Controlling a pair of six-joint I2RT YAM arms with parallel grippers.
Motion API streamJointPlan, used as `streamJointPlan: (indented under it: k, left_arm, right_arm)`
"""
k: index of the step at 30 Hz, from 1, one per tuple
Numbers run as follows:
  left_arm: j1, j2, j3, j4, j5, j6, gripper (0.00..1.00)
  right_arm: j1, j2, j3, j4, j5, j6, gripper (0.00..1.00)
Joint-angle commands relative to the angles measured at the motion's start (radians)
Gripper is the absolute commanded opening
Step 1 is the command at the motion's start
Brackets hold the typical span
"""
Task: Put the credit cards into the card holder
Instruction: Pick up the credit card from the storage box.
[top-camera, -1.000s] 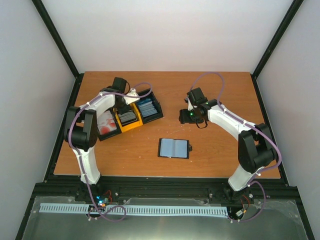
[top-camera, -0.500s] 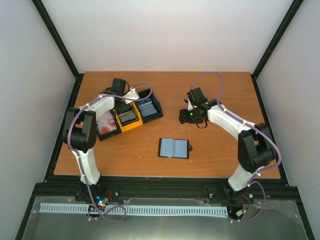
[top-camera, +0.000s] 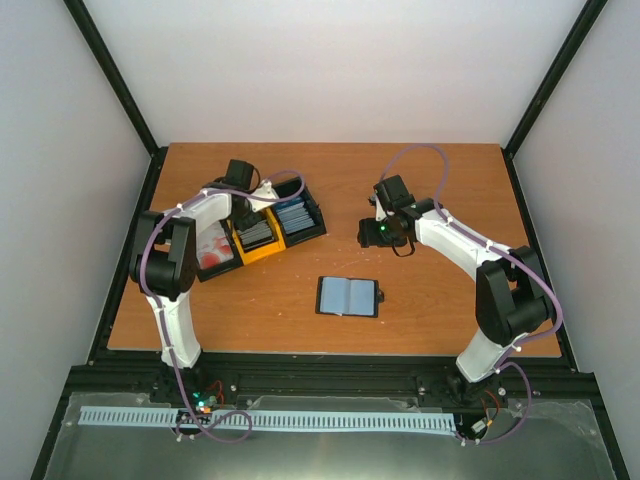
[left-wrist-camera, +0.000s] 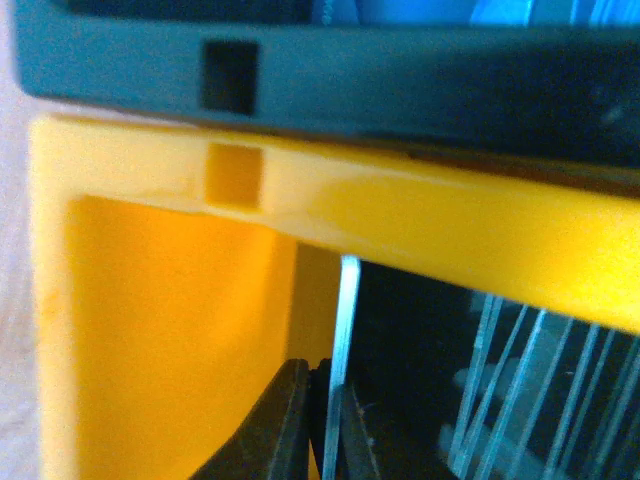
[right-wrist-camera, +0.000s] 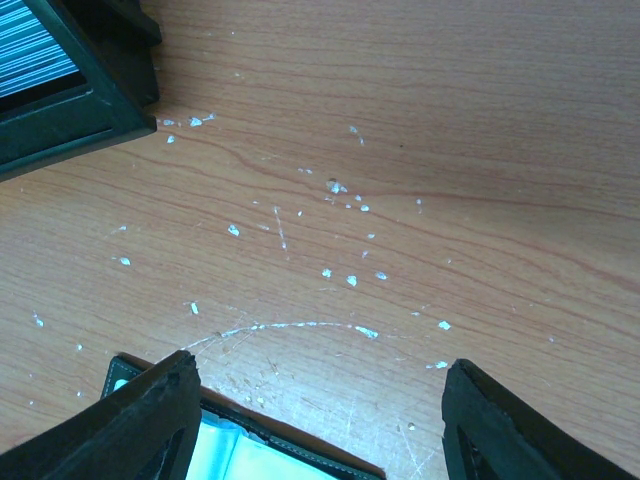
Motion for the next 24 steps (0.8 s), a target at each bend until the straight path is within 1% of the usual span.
streamJointPlan:
  k: [1,3,8,13,17,20,22,24]
  left_arm:
    - [0.012,0.01,0.057,-0.023,0.007,-0.02,0.06]
    - [0.011,-0.001,0.067,-0.029,0.006,-0.029,0.01]
    - [0.012,-0.063,0.101,-0.097,0.057,-0.039,0.01]
    - [0.013,-0.152,0.071,-0.116,0.119,-0.041,0.01]
    - [0.019,-0.228,0.036,-0.109,0.192,-0.079,0.01]
    - [0.028,-0.294,0.011,-0.088,0.25,-0.144,0.01]
    - [0.042,-0.337,-0.003,-0.061,0.296,-0.227,0.01]
    - [0.055,-0.373,-0.012,-0.038,0.349,-0.338,0.01]
  right_arm:
    - [-0.008,0.006,0.026,0.018,0.0,-0.011,0.65]
    - [-0.007,0.003,0.023,0.02,-0.001,-0.01,0.66]
    - [-0.007,-0.005,0.022,0.027,-0.016,-0.013,0.66]
    - [-0.007,-0.004,0.029,0.097,-0.189,-0.053,0.66]
    - [0.0,0.016,0.046,0.228,-0.317,-0.037,0.68]
    - [0.021,0.039,0.084,0.348,-0.382,0.0,0.73]
    - [0.035,0.076,0.132,0.401,-0.422,0.024,0.77]
    - [0.048,0.122,0.181,0.453,-0.466,0.063,0.79]
